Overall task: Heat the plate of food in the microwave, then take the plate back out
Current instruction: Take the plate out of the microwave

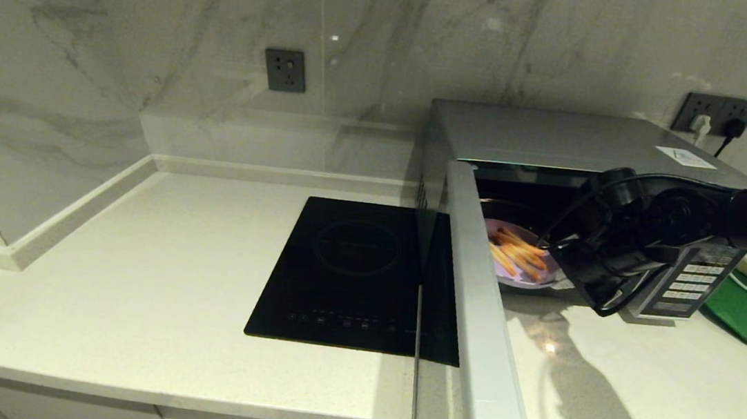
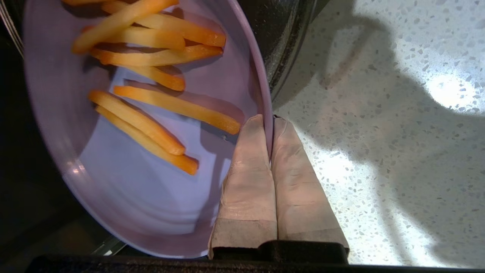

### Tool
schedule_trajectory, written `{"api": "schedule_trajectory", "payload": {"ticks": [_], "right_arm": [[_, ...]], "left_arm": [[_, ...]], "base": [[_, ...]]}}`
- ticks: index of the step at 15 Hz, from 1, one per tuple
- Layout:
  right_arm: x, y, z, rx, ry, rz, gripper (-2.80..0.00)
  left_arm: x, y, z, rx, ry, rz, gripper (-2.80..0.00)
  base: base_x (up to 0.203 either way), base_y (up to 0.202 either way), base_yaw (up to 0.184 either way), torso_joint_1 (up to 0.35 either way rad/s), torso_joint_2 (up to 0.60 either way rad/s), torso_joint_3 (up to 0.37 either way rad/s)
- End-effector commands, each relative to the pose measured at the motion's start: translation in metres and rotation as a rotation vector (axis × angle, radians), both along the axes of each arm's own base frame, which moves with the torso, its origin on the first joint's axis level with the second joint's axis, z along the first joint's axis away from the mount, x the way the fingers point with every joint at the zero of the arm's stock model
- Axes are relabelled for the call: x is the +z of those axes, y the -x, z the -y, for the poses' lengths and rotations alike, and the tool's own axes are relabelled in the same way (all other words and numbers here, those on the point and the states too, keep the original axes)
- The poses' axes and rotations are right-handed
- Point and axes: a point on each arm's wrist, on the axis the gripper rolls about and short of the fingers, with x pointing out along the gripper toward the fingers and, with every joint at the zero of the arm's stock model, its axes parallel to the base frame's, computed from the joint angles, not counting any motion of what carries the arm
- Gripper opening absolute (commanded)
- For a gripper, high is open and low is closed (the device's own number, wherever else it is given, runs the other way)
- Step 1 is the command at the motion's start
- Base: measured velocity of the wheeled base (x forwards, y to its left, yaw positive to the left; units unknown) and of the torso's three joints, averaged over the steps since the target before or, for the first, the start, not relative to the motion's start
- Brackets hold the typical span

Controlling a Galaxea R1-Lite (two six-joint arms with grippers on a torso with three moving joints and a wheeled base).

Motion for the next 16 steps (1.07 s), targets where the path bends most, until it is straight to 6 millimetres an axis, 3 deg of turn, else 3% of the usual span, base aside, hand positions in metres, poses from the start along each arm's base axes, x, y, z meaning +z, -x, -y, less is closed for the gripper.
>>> {"api": "schedule_trajectory", "payload": {"ticks": [1, 16], "right_arm": [[-0.005, 0.004, 0.0, -0.005, 0.0, -0.026, -2.8], [0.015, 0.031, 0.003, -0.002, -0.002, -0.008, -2.8]], "left_arm": [[0.0, 0.0, 0.0, 0.0, 0.001, -0.001, -2.8], [0.0, 0.0, 0.0, 0.0, 0.001, -0.001, -2.8]], "base": [[0.0, 0.0, 0.0, 0.0, 0.0, 0.0], [0.0, 0.0, 0.0, 0.0, 0.0, 0.0]]}}
